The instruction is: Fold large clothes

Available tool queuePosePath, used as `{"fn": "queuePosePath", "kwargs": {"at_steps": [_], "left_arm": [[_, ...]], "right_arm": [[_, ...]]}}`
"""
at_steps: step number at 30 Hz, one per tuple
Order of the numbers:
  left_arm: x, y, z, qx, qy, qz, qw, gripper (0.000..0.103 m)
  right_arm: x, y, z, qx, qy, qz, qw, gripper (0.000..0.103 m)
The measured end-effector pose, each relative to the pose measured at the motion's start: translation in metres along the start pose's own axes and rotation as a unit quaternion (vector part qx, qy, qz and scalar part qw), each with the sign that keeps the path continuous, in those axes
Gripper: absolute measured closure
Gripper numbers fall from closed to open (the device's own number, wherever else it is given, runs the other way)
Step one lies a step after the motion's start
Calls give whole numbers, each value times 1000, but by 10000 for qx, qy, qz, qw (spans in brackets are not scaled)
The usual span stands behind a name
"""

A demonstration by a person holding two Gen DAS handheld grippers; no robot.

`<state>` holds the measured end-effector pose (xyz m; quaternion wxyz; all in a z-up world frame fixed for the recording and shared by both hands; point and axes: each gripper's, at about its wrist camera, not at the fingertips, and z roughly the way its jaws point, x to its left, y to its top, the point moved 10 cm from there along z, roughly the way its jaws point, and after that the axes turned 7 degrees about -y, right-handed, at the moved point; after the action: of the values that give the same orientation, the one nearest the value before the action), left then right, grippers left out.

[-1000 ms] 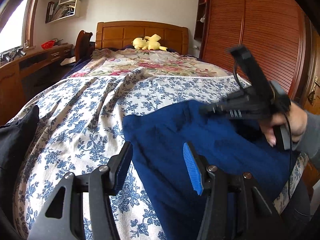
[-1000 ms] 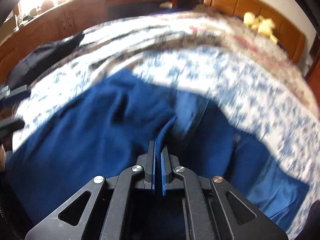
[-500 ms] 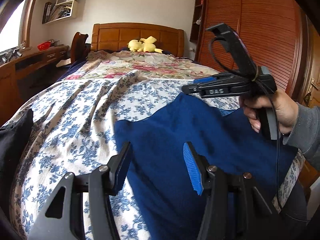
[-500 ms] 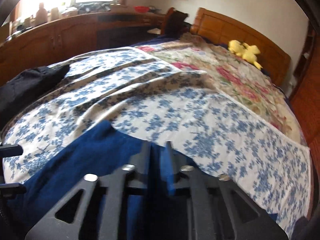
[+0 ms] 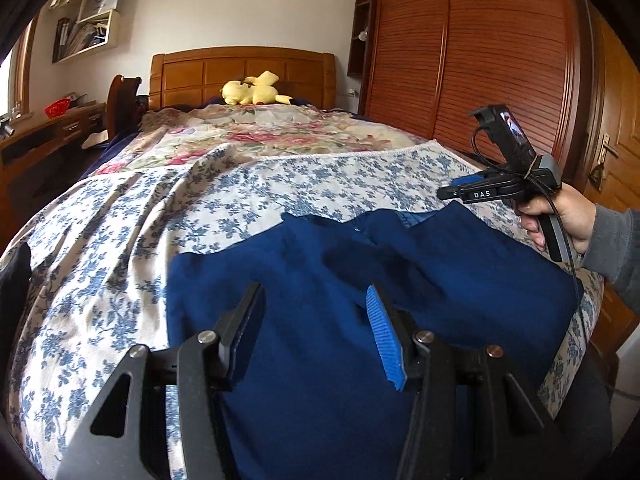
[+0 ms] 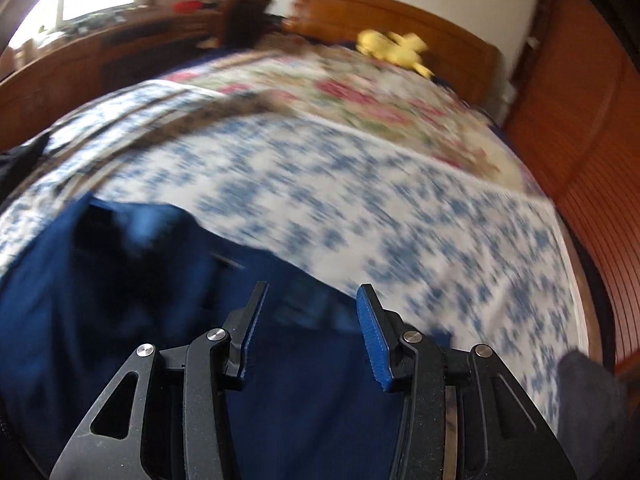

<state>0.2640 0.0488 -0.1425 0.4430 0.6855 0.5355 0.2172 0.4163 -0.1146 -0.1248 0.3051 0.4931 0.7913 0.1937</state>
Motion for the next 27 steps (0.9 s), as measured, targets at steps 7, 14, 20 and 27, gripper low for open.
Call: {"fn": "queuePosePath", "kwargs": {"at_steps": [7, 14, 20, 27], "left_arm": [[0, -10, 27, 269, 72, 81, 9996, 52], [3, -17, 40, 435, 149, 12, 9989, 52], [5, -18, 42, 467, 154, 6, 9988, 52], [6, -19, 41, 473, 142, -18, 9988, 52]], "right_arm": [[-61, -40, 40, 519, -319, 563, 9965, 58], [-78, -56, 61, 803, -55, 1028, 9914, 61], [-78, -30, 26, -140, -101, 636, 9978, 101], [-138, -40, 36, 186, -1142, 1232, 9856, 102]]}}
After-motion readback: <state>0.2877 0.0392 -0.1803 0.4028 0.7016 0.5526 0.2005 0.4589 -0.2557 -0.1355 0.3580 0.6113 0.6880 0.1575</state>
